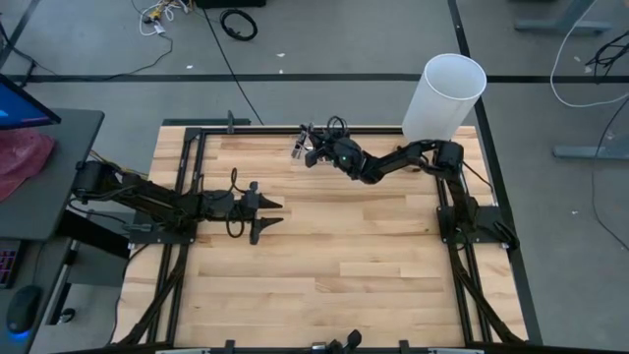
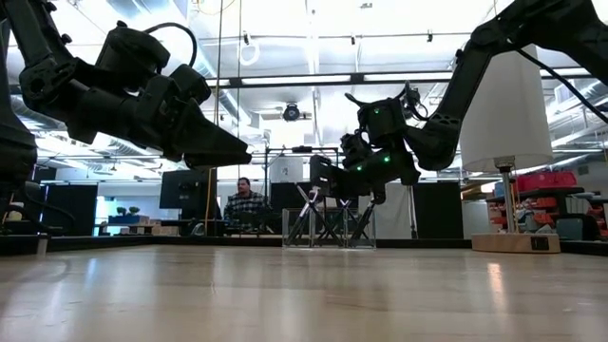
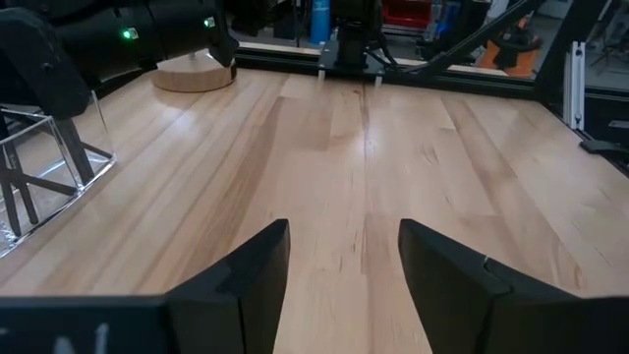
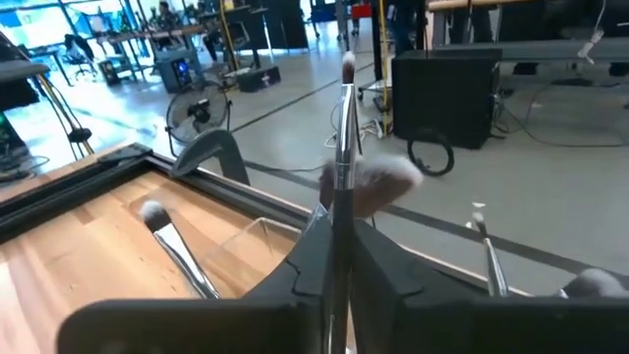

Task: Pick & Place Makeup Supplies
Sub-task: Put the black makeup brush into the transparent organizer, then return to Home Position

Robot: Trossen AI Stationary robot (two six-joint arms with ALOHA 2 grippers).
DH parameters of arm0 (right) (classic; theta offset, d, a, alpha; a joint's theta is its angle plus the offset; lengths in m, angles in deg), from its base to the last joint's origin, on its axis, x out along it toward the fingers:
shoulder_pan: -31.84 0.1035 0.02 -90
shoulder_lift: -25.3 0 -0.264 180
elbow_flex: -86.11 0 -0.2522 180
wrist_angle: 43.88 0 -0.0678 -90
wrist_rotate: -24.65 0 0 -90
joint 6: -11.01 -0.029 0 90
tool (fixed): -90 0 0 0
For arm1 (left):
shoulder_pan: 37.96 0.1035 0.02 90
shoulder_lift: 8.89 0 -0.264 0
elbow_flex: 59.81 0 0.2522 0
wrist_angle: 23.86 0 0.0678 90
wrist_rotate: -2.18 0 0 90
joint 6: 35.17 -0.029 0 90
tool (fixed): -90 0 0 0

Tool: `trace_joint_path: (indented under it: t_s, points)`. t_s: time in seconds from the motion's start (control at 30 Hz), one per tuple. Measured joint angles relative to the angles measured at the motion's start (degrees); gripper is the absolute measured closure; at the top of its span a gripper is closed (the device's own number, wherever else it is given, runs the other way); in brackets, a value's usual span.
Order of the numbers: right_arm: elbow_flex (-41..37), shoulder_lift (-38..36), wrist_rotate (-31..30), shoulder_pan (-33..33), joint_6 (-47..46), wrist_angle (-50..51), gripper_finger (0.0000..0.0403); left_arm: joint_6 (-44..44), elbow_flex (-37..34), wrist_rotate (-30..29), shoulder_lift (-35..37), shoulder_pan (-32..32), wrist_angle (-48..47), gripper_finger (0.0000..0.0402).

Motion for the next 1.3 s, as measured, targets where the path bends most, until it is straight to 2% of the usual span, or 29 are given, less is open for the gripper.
trace_joint_path:
  t_s: [0.27,0.53,0.6,0.73,0.87,1.03,1.17,1.3]
  points:
    - [0.0,-4.1,0.6,-1.6,-4.0,9.4,0.0333,0.0,0.0,0.0,0.0,0.0,0.0,0.0204]
    - [-0.1,-12.4,1.2,-2.6,-2.6,23.4,0.0256,0.0,0.0,0.0,0.0,0.0,0.0,0.0204]
    - [-0.1,-14.8,3.4,-1.7,0.6,23.9,0.0237,0.0,0.0,0.0,0.0,0.0,0.0,0.0204]
    - [0.0,-17.2,11.8,1.5,4.5,23.6,0.0219,0.0,0.0,0.0,0.0,0.0,0.0,0.0204]
    - [0.0,-16.4,16.0,4.8,5.2,23.8,0.0244,-0.4,0.0,0.0,0.0,0.1,0.0,0.0204]
    - [-0.1,-13.9,15.7,7.9,5.2,24.5,0.0324,-1.2,0.0,-0.5,0.0,0.1,0.3,0.0204]
    - [0.0,-13.4,13.2,11.1,4.7,24.4,0.0391,-1.0,0.0,-0.7,0.0,0.1,0.3,0.0204]
    - [0.0,-13.4,13.4,16.6,5.5,24.1,0.039,0.5,0.0,-0.7,0.0,0.1,0.3,0.0204]
